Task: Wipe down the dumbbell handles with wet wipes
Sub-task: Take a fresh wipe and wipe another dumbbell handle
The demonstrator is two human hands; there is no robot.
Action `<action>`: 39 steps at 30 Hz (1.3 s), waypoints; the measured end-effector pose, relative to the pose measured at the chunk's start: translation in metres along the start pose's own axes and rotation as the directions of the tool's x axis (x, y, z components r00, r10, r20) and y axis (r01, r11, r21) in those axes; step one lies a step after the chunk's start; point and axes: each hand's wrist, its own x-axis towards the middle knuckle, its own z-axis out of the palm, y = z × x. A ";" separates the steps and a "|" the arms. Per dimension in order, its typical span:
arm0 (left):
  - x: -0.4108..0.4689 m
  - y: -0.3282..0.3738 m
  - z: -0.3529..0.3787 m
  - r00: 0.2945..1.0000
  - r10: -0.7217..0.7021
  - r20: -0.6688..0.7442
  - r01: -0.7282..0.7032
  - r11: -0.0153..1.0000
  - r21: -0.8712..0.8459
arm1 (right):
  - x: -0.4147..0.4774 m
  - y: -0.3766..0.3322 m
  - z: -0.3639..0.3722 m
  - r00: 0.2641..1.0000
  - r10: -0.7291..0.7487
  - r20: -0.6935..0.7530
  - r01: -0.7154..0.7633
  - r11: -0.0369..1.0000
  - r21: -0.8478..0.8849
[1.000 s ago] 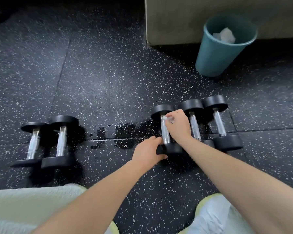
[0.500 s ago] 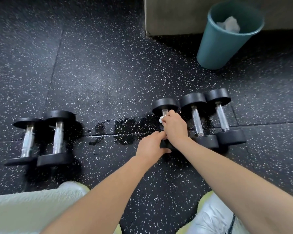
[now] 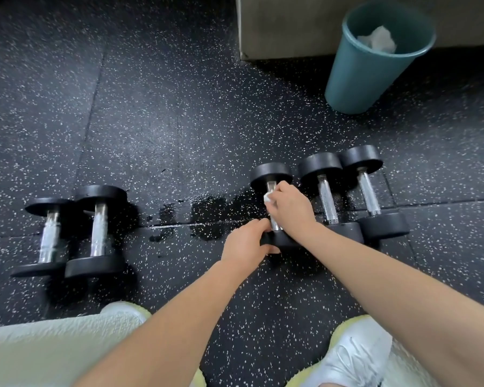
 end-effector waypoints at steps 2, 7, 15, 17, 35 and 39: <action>-0.002 0.002 0.001 1.000 -0.005 -0.008 0.004 1.000 -0.012 | 0.012 0.001 0.004 0.999 0.027 0.021 -0.027 1.000 0.003; -0.002 0.006 -0.001 1.000 0.006 -0.012 -0.005 0.999 0.045 | 0.024 -0.009 0.003 0.979 0.200 0.038 -0.202 0.978 0.045; -0.003 0.008 0.003 0.999 0.002 -0.032 -0.001 0.999 0.040 | 0.020 -0.001 -0.003 0.989 0.116 0.095 -0.112 0.993 -0.046; -0.004 0.009 0.004 0.999 0.002 -0.039 -0.001 0.999 0.044 | 0.031 0.001 0.002 0.986 0.145 0.079 -0.140 0.988 -0.057; -0.002 0.009 0.002 0.999 -0.018 -0.028 0.020 0.995 0.094 | 0.021 -0.003 -0.019 0.966 0.031 0.256 0.005 0.990 -0.142; -0.002 0.009 0.003 0.999 -0.014 -0.030 0.017 0.995 0.094 | -0.003 0.002 -0.018 0.935 -0.094 0.343 0.132 0.987 -0.089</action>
